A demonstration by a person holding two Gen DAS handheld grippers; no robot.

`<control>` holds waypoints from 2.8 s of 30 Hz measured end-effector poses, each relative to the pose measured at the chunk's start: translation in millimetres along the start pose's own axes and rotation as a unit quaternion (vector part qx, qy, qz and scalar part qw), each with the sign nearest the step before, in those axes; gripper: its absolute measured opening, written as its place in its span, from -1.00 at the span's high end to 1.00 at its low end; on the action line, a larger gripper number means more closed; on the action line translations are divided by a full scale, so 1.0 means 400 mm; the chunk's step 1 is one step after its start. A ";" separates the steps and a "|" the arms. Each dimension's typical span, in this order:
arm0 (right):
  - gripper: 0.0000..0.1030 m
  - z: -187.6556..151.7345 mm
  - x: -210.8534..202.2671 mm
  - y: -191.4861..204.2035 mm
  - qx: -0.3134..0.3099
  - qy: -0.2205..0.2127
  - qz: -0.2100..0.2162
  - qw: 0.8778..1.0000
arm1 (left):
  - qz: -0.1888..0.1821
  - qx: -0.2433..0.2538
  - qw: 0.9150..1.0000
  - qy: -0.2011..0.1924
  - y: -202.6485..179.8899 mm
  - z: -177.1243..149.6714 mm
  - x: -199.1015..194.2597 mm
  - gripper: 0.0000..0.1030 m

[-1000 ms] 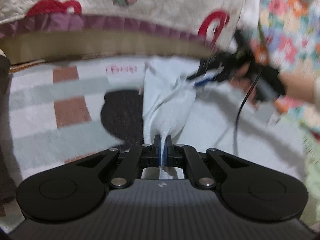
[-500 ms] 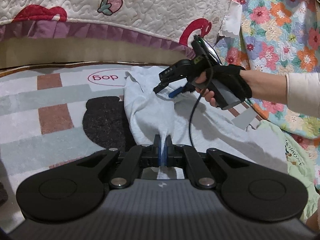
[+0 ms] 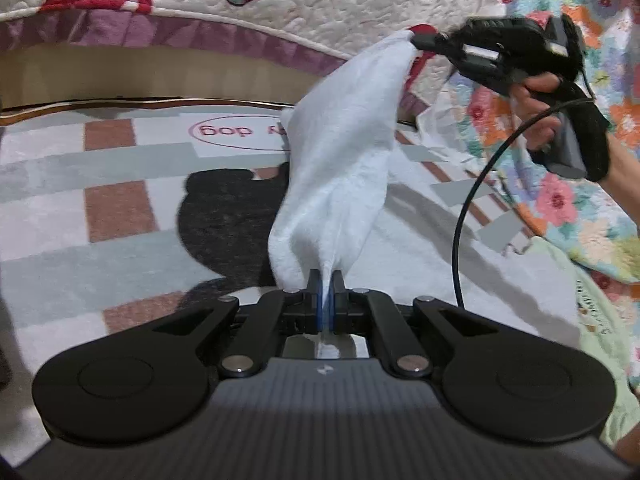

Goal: Fold clothes

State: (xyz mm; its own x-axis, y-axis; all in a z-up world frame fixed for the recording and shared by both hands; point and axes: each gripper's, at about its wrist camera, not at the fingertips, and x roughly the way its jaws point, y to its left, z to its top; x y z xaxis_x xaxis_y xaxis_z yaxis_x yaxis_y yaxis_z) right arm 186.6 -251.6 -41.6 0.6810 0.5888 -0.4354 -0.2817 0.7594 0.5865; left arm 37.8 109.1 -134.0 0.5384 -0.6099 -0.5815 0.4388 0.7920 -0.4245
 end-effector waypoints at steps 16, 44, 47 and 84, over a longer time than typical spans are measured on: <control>0.90 -0.139 -0.009 -0.288 0.079 0.048 -0.172 0.981 | -0.038 0.041 0.995 0.085 -0.056 -0.056 0.097 0.90; 0.90 0.025 0.283 0.014 0.006 0.136 0.022 0.990 | -0.049 0.015 0.997 0.056 -0.020 -0.046 0.046 0.79; 0.90 0.058 0.371 0.115 -0.031 0.152 0.043 0.987 | -0.058 0.013 0.998 0.026 -0.005 -0.038 0.010 0.49; 0.27 -0.013 0.201 -0.204 -0.094 0.166 -0.108 0.976 | 0.030 -0.156 0.987 0.003 0.053 -0.110 -0.110 0.17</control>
State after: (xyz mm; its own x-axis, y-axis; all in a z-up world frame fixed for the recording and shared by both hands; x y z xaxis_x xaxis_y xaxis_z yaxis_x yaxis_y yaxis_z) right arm 260.9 -264.8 -128.2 0.4896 0.4431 -0.7510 -0.2955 0.8946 0.3351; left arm -8.2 153.9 -148.2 0.5513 -0.5627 -0.6159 0.1634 0.7968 -0.5817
